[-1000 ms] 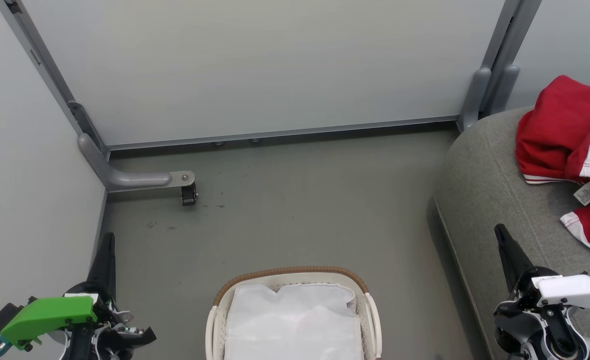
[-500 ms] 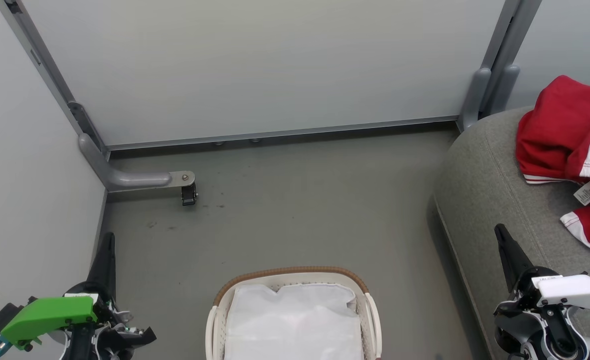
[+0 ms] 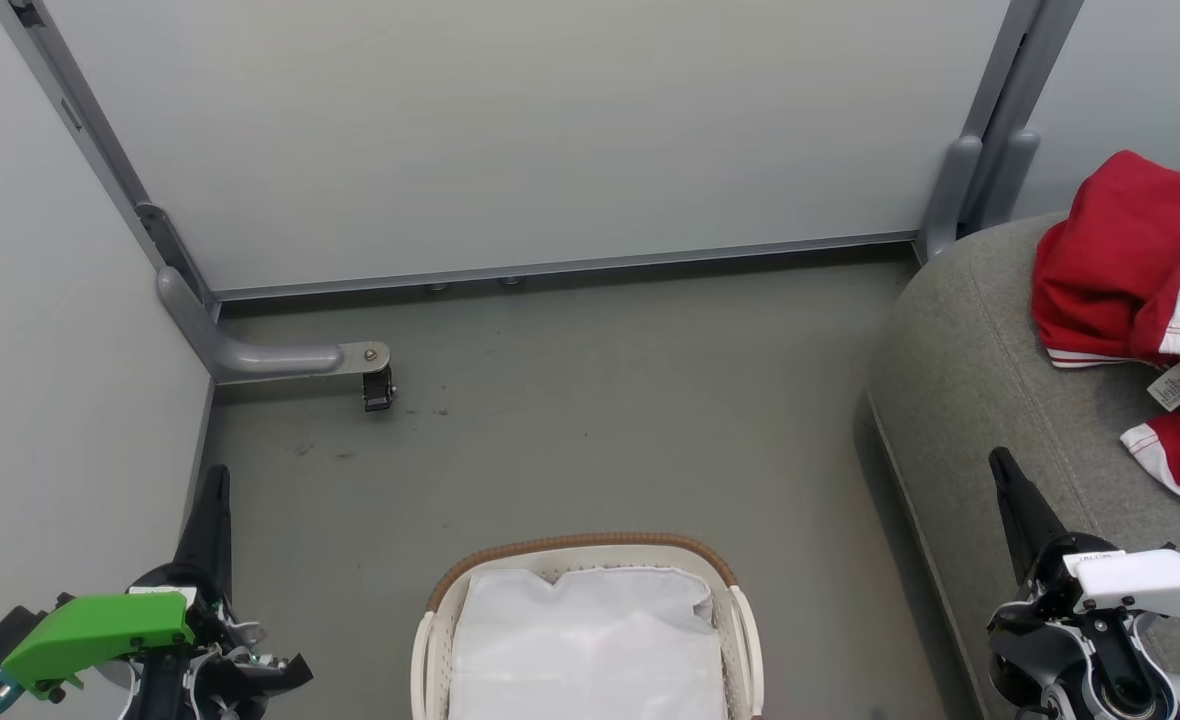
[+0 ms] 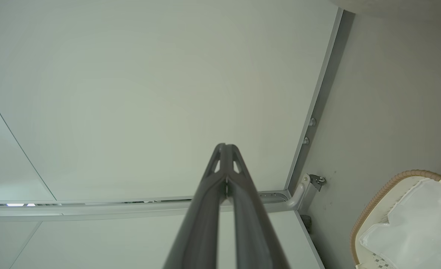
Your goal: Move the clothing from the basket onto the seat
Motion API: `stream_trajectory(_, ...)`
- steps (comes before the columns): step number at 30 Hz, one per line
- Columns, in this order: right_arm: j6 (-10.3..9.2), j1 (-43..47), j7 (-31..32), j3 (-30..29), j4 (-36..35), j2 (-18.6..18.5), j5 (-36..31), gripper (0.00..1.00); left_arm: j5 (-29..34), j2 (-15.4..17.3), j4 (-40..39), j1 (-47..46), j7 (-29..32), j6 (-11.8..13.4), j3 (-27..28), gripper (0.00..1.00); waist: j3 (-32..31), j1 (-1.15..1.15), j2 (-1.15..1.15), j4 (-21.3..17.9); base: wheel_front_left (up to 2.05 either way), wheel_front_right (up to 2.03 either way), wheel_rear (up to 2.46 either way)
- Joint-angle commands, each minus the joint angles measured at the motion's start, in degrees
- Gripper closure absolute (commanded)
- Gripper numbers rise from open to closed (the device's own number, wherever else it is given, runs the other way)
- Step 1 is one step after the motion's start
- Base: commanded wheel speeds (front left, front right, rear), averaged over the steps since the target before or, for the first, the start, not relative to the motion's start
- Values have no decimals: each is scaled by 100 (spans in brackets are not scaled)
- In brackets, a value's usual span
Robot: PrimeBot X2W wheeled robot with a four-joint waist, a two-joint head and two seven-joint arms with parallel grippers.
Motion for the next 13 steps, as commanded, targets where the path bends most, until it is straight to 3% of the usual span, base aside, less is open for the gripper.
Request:
stream_trajectory(1, 0, -48, 18, -9, -24, -34, 20, 100, -30, -3, -11, -62, 15, -34, 6, 100, 0, 0, 0, 0, 0, 0, 0)
stream_trajectory(13, 0, -48, 18, -9, -23, -34, 21, 100, -31, -3, -11, -62, 15, -34, 5, 100, 0, 0, 0, 0, 0, 0, 0)
